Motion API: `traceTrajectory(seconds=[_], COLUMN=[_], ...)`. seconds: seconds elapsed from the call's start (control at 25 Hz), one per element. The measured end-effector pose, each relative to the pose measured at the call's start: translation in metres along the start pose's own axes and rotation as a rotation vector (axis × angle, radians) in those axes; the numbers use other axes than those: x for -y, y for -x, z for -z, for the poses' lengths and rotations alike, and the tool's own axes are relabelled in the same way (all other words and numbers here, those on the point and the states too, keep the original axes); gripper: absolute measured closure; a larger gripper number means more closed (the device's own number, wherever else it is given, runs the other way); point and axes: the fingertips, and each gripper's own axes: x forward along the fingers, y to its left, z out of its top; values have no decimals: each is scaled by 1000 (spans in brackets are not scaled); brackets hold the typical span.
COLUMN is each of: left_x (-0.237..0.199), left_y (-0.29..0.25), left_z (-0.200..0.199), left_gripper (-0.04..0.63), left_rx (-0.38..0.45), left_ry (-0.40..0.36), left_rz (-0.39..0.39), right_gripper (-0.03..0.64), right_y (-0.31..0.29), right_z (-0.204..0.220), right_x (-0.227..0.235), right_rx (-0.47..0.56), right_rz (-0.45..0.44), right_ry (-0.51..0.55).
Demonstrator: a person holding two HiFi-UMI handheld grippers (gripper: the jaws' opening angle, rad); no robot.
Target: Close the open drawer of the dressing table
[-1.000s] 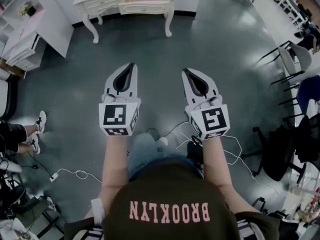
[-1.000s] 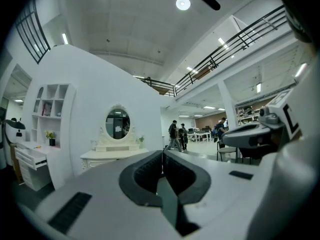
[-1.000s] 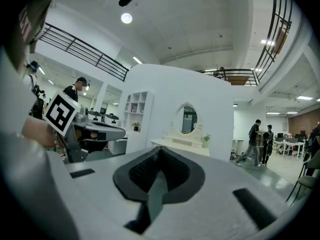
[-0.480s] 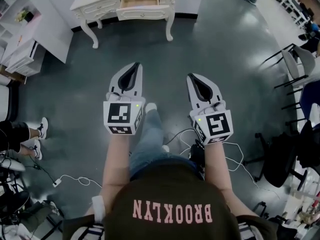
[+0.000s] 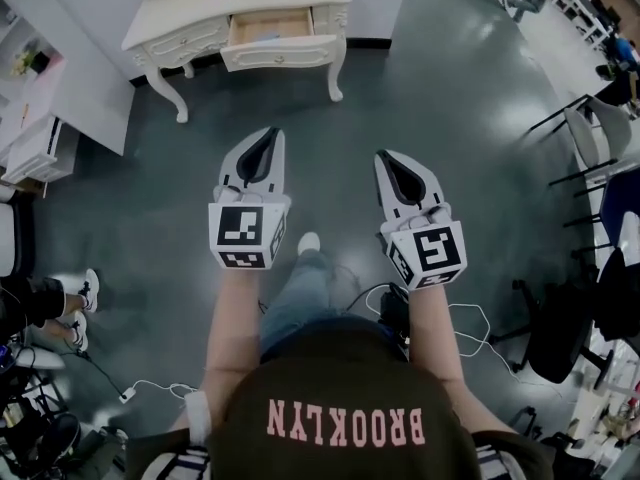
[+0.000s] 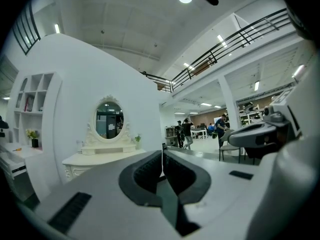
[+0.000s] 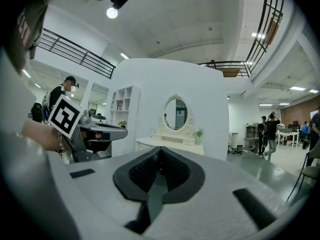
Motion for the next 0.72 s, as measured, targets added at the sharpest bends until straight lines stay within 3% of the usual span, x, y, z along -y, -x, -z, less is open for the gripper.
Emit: traceTrajectory(seconds=[0.44,0.72], left_x=[-92,-120], left_y=[-100,-129], left_z=[9,23], left_gripper=[588,588], left_rx=[-26,-37], left_ry=[25,43], left_rz=[5,2], right_gripper=[621,621], right_y=[-127,-164], right_z=[-11,-4], right_x=[35,41], right_rx=[-23,-39], right_rz=[27,25], right_ry=[-17,-22])
